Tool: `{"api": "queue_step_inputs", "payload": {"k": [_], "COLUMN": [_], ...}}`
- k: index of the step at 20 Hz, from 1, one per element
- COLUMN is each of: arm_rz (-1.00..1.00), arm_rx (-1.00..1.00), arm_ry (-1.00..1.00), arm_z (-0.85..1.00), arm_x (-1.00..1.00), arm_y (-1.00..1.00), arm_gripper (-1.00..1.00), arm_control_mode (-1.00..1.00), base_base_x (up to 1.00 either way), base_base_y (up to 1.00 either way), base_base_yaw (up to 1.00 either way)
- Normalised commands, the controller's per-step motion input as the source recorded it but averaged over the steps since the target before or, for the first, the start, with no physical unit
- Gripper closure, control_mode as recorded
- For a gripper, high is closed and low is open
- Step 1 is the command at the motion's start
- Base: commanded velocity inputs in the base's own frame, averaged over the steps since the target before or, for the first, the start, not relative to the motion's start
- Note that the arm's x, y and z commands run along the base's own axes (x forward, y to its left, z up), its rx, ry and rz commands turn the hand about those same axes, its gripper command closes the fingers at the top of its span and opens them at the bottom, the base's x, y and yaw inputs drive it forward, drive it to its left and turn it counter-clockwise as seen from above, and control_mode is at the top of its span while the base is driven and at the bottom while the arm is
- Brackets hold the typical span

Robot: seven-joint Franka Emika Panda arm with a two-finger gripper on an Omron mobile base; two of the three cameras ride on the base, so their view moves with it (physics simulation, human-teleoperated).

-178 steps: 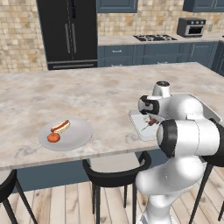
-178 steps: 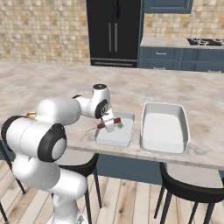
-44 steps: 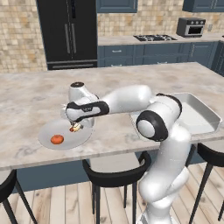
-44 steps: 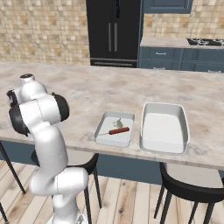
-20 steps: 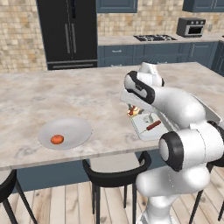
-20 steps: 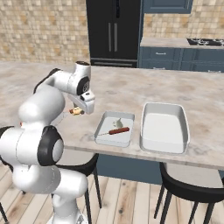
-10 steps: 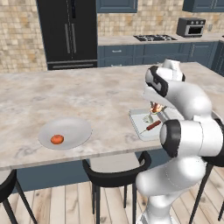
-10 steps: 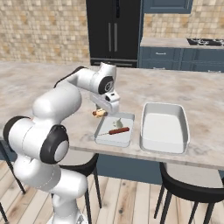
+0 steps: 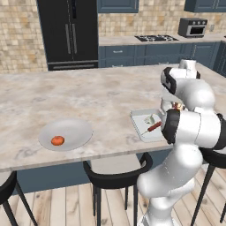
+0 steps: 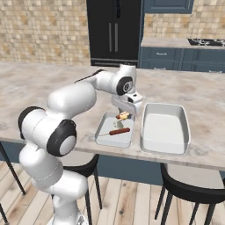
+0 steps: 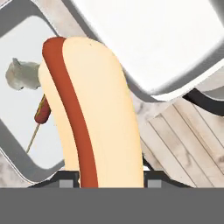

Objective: Place one cooked food and one vegetable from the large plate to each tupperware container.

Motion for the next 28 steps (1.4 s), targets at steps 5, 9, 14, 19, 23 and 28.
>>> {"api": "queue_step_inputs", "payload": {"k": [5, 9, 14, 19, 23, 28], "arm_rz": [0.0, 0.09, 0.25, 0.29, 0.25, 0.17], "arm_rx": [-0.05, -0.11, -0.13, 0.02, 0.03, 0.0], "arm_ry": [0.0, 0.0, -0.03, 0.0, 0.0, 0.0], "arm_z": [-0.06, -0.17, -0.62, -0.27, -0.41, -0.44], "arm_x": [0.41, 0.35, 0.24, 0.52, 0.55, 0.53], "arm_y": [-0.81, -0.59, -0.22, -0.63, -0.27, -0.14], "arm_gripper": [1.0, 1.0, 1.0, 1.0, 1.0, 1.0], "arm_control_mode": [-1.0, -1.0, -1.0, -1.0, -1.0, -1.0], "base_base_x": [0.0, 0.0, 0.0, 0.0, 0.0, 0.0], "base_base_y": [0.0, 0.0, 0.0, 0.0, 0.0, 0.0], "base_base_yaw": [0.0, 0.0, 0.0, 0.0, 0.0, 0.0]}}
